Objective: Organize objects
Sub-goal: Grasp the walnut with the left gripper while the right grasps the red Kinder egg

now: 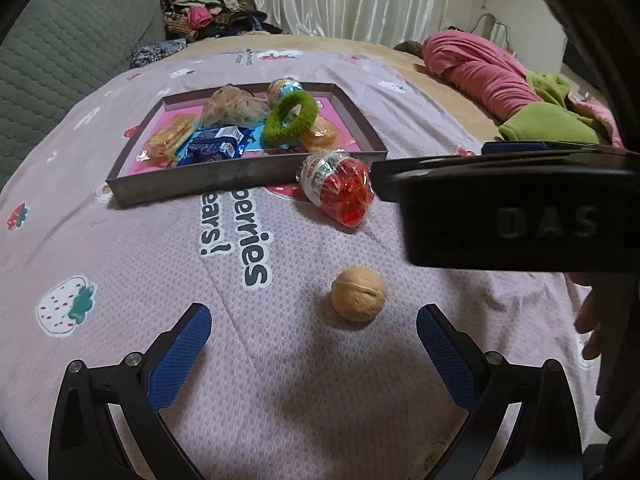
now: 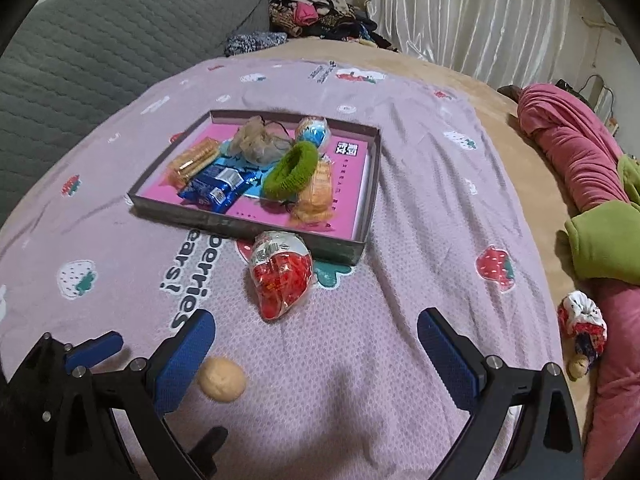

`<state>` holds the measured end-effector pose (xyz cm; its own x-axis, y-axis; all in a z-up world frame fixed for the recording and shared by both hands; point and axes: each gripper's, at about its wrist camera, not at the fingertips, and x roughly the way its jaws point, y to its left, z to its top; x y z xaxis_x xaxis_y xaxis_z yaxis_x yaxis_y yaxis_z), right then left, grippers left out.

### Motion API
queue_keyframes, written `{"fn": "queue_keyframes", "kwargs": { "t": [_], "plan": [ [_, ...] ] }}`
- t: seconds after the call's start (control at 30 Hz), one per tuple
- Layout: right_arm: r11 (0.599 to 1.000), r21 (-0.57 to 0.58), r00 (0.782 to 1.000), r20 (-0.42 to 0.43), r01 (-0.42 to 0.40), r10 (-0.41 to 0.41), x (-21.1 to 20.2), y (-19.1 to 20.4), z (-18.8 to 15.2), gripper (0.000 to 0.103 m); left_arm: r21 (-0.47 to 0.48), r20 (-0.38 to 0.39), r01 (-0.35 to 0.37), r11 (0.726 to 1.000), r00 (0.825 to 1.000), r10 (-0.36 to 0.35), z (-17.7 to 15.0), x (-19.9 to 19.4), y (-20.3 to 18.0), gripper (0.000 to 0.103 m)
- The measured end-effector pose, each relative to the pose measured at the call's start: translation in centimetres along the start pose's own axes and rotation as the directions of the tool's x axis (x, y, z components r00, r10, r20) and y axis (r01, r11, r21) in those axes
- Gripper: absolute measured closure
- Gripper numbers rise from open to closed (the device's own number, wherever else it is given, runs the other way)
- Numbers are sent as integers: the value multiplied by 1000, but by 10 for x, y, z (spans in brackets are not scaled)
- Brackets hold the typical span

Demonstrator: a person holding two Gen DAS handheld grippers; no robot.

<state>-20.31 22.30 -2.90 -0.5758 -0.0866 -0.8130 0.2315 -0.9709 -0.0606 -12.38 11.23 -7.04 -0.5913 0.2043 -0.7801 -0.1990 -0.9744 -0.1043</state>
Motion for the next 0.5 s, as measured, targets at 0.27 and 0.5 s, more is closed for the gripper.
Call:
{"fn": "queue_keyframes", "kwargs": {
  "t": [0.27,0.5],
  "plan": [
    [1000,-21,1000,-13,12,-12,34,6,11,1,-45,-13,20,999,1000,-20,3,18,11,1],
    [998,-57,999,-36,23,-25,58,12,19,6,-59,-19,70,996,997,-71,6,30,12,8]
  ]
}}
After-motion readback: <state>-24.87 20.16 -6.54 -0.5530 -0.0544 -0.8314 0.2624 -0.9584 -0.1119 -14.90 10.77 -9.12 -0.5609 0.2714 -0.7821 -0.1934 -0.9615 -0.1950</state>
